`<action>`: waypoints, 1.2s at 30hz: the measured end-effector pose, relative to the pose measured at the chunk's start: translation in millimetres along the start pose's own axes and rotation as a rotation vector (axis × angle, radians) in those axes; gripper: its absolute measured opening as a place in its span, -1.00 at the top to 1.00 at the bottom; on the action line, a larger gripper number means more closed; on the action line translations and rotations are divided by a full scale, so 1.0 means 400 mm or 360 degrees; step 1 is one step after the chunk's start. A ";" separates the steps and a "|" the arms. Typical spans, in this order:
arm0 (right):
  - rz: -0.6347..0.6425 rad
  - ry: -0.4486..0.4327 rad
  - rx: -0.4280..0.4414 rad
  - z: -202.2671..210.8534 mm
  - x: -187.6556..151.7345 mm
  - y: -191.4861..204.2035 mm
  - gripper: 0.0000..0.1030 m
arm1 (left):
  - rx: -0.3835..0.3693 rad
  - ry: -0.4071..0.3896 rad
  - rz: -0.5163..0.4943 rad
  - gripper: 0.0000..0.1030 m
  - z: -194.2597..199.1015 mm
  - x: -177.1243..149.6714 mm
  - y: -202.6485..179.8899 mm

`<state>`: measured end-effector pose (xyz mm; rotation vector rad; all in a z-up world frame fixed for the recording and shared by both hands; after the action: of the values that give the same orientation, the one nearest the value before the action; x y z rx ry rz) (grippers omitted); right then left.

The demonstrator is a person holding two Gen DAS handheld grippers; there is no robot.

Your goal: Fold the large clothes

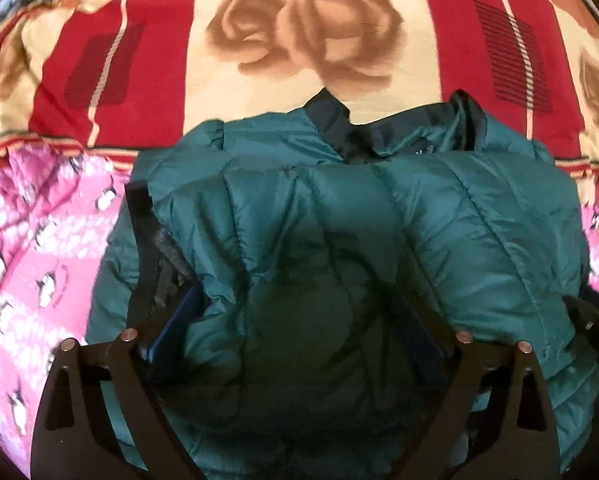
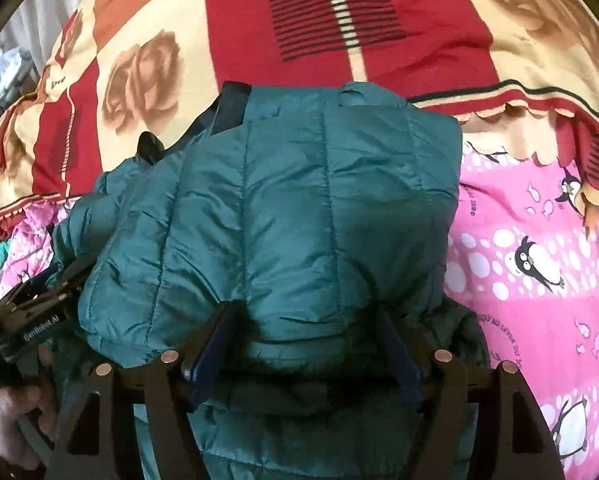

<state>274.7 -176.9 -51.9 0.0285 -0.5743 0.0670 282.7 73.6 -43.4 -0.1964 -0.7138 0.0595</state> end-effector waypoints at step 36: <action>0.0148 -0.0344 -0.0091 0.382 -0.215 -0.151 -0.46 | 0.0020 -0.0039 0.0099 -0.98 0.414 -0.224 0.264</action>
<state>124.4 -248.8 29.2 -0.0469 -0.7936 0.1390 108.0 192.5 0.2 -0.2060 -0.7316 0.1259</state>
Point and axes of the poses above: each gripper's, at about its wrist camera, not at the fingertips, and z roughly against the way its jaws point, y to its left, x to its top, the point moved 4 cm from there along -z, roughly the way its jaws point, and after that the axes turned 14 degrees about -x, right-handed, at the moved point
